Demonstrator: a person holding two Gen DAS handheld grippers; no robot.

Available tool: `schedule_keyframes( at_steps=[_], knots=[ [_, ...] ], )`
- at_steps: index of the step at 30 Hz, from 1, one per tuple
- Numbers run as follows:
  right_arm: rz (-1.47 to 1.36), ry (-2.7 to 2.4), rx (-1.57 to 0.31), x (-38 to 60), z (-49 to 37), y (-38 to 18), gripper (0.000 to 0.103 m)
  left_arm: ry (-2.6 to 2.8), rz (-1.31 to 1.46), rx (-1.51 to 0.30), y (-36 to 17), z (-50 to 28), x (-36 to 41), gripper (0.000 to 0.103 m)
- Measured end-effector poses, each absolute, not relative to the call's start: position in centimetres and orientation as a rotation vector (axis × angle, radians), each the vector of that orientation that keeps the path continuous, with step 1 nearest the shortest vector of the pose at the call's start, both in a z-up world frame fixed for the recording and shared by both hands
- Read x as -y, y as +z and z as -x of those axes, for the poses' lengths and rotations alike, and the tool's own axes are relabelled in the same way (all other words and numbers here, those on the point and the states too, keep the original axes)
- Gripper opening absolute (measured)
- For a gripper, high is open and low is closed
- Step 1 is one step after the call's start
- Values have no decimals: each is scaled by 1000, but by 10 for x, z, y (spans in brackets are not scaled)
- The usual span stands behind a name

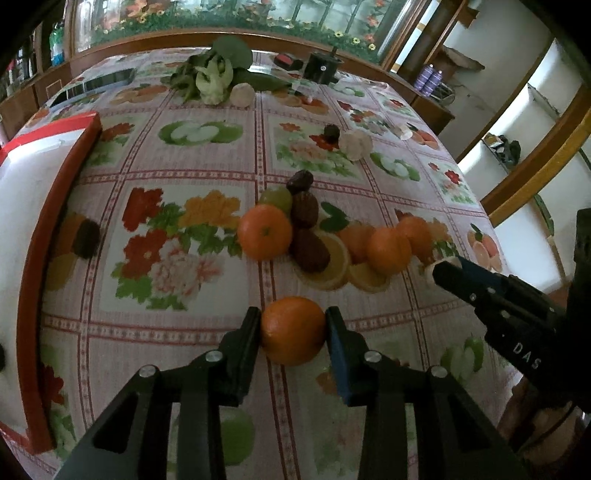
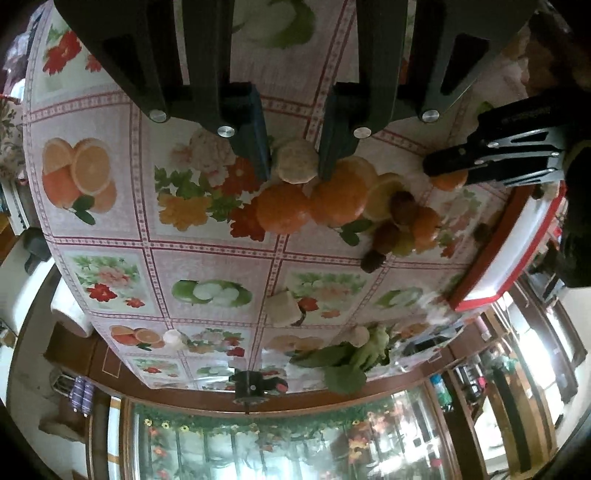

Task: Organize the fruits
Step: 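Grasp an orange with the left gripper while the right gripper grasps a white slice, then carry the orange and white slice to the tray and release both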

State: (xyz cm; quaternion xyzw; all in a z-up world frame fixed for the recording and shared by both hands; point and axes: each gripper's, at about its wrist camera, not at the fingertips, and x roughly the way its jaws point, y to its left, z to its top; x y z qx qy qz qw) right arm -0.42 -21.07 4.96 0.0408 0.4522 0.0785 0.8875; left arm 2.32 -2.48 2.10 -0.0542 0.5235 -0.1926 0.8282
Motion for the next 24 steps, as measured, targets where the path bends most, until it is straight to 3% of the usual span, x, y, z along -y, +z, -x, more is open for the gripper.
schedule_keyframes(
  at_steps=[24],
  knots=[
    [-101, 206, -996, 132, 20, 46, 26, -425, 131, -1072, 43, 14, -43, 38]
  ],
)
